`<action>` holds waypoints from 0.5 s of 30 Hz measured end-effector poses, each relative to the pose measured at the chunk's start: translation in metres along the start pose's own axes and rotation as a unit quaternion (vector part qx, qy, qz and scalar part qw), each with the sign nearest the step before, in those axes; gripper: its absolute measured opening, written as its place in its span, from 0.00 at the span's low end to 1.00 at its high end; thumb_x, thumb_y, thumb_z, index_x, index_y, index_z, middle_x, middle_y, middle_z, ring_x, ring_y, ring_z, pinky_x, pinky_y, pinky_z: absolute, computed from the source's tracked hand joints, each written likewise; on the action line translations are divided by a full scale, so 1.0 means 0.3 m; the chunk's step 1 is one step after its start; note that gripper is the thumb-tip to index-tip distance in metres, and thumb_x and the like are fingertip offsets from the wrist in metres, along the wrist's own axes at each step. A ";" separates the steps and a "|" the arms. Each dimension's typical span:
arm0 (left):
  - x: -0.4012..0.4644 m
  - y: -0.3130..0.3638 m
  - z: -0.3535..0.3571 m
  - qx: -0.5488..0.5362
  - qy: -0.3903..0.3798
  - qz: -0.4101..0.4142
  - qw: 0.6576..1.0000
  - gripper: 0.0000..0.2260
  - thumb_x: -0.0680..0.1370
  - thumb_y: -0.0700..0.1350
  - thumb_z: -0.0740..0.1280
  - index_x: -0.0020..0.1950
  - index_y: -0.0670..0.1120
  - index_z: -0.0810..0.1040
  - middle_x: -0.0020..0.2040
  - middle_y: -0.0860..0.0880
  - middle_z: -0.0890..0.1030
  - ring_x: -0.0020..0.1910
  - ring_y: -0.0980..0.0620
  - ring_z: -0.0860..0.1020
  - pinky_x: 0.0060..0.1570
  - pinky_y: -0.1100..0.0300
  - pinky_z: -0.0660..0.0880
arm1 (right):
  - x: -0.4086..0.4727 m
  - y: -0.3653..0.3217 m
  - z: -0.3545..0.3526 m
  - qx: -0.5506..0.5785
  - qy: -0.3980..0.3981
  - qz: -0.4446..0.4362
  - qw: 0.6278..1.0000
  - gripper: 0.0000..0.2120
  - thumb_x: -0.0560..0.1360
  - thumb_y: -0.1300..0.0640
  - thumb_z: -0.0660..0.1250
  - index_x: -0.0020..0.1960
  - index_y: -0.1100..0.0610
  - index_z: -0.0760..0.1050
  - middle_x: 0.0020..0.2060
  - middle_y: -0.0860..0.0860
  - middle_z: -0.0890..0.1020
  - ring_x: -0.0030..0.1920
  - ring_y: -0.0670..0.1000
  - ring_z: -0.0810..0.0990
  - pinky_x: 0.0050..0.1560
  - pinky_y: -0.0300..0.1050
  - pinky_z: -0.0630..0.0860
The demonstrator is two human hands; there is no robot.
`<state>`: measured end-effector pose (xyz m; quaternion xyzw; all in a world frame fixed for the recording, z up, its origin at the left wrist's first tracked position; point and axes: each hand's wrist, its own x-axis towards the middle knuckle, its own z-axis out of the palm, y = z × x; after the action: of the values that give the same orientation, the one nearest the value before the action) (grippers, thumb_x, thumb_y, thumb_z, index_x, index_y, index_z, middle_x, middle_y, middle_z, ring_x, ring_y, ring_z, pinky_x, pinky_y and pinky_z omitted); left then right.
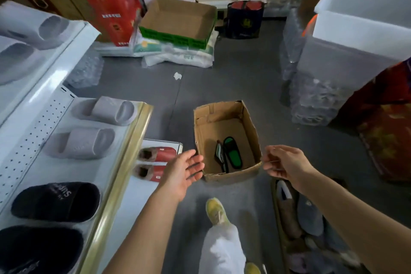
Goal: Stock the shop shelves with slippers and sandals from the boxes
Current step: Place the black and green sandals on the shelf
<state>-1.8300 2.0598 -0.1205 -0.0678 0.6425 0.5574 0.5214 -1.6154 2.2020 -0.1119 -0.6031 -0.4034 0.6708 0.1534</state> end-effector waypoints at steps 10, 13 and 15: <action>0.753 0.060 0.137 0.032 0.044 -0.084 0.995 0.06 0.80 0.44 0.63 0.53 0.45 0.79 0.44 0.46 0.83 0.43 0.48 0.80 0.47 0.53 0.76 | 0.752 0.015 0.173 -0.043 0.012 0.101 0.994 0.08 0.80 0.63 0.61 0.51 0.68 0.76 0.33 0.59 0.77 0.29 0.53 0.74 0.34 0.43 0.68; 0.986 -0.038 0.158 0.036 0.059 -0.134 0.989 0.07 0.80 0.45 0.64 0.55 0.44 0.79 0.46 0.45 0.84 0.45 0.47 0.81 0.46 0.53 0.76 | 0.990 0.125 0.203 -0.063 0.014 0.133 0.989 0.07 0.80 0.63 0.61 0.51 0.64 0.77 0.34 0.58 0.79 0.30 0.53 0.76 0.33 0.43 0.71; 1.142 -0.124 0.169 0.036 0.063 -0.172 0.982 0.09 0.81 0.44 0.64 0.57 0.43 0.78 0.48 0.44 0.83 0.47 0.46 0.81 0.47 0.53 0.76 | 1.150 0.206 0.220 -0.080 0.014 0.150 0.985 0.06 0.80 0.64 0.61 0.49 0.61 0.77 0.36 0.58 0.80 0.31 0.53 0.77 0.31 0.42 0.73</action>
<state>-1.9282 2.2553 -0.3915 -0.1937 0.6725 0.4303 0.5701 -1.7373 2.3787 -0.3968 -0.6761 -0.3586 0.6436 0.0079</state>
